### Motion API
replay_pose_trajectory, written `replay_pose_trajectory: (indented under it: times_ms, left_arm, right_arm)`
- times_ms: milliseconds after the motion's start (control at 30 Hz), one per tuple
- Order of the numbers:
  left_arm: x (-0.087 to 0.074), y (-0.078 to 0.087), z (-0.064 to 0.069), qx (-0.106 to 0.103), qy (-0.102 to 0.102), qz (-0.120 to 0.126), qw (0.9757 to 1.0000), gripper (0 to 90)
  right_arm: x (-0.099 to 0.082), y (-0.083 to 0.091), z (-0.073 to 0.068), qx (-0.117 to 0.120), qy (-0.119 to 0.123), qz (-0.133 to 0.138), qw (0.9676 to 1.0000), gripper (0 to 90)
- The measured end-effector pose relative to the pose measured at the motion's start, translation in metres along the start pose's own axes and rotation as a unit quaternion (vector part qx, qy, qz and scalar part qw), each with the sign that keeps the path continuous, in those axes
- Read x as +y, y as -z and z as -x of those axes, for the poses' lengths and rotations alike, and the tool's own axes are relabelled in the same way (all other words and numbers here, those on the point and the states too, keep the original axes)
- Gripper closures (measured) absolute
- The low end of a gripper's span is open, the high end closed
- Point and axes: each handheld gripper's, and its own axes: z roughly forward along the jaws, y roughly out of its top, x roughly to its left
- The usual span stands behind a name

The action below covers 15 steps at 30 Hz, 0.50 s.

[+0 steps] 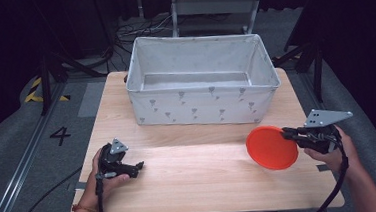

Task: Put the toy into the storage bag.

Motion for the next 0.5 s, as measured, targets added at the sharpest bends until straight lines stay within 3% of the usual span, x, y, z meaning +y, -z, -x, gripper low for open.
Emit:
replay_pose_trajectory:
  times_ms: [200, 500]
  left_arm:
    - [0.0, 0.0, 0.0, 0.0, 0.0, 0.0, 1.0, 1.1]
    - [-0.001, 0.001, 0.0, -0.001, -0.001, 0.0, 1.0, 1.2]
  right_arm:
    - [0.019, 0.014, 0.004, -0.016, 0.002, 0.006, 0.9999, 82.5]
    - [0.057, 0.062, 0.014, -0.047, 0.006, 0.039, 0.9981, 82.4]
